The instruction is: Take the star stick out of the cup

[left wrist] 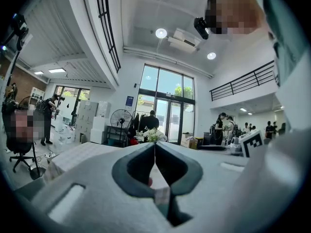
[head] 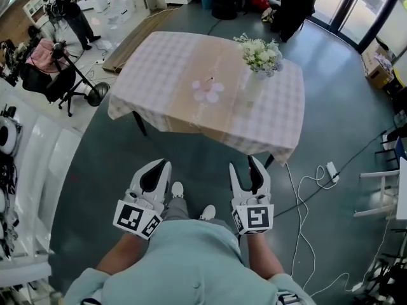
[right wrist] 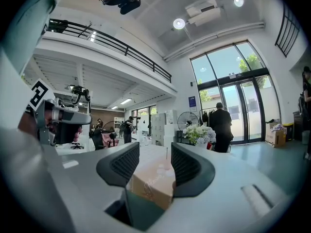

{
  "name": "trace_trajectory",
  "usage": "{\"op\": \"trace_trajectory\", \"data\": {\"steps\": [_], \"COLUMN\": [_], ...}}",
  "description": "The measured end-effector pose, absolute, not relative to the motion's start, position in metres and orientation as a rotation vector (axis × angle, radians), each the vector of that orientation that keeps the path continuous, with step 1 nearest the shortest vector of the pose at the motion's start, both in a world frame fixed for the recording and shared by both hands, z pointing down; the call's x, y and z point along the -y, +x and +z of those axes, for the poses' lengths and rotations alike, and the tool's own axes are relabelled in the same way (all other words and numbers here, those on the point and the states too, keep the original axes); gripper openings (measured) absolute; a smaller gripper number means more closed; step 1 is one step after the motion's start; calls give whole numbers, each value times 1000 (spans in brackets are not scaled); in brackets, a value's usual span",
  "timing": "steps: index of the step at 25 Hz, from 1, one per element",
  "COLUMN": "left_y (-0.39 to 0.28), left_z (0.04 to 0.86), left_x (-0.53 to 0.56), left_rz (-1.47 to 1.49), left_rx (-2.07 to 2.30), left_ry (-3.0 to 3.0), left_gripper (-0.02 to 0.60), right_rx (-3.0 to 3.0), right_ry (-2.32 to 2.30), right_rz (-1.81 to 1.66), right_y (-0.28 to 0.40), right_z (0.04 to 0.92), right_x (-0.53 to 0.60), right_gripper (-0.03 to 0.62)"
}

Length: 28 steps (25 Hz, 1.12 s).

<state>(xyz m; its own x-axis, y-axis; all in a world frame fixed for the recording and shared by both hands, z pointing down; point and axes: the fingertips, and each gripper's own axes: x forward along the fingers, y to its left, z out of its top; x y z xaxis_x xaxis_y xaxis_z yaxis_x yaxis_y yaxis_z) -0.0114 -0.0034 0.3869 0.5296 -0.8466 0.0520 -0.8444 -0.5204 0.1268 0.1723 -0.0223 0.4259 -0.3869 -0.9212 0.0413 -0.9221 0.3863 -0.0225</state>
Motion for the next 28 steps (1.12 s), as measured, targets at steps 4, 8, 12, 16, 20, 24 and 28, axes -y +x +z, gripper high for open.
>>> {"op": "trace_trajectory", "data": {"steps": [4,8,12,16,20,24,28], "left_y": [-12,-14,-26,-41,-60,-76,-90], "left_z": [391,392,393,400,401,399,398], "left_x": [15,37,58,84,113,142,168], "left_rz": [-28,-40,-58,-58,-75,-90,-93], "left_rx": [1428,1389,1359,1336,1320,1296,1260], "left_ry": [2630,2651,2652,2651,2653,2659,2672], "left_gripper": [8,10,11,11,11,11,11], "right_rx": [2573,2541,2512,2494,2475,2455,2436], "right_ry": [1745,1779,1786,1803,1814,1830,1863], "right_rz": [72,96,98,121,124,111,119], "right_y": [172,171,159,147,130,114,102], "right_z": [427,434,436,442,442,439,436], "right_x": [31,49,69,96,123,150,176], "right_gripper": [183,183,183,183,182,182,181]}}
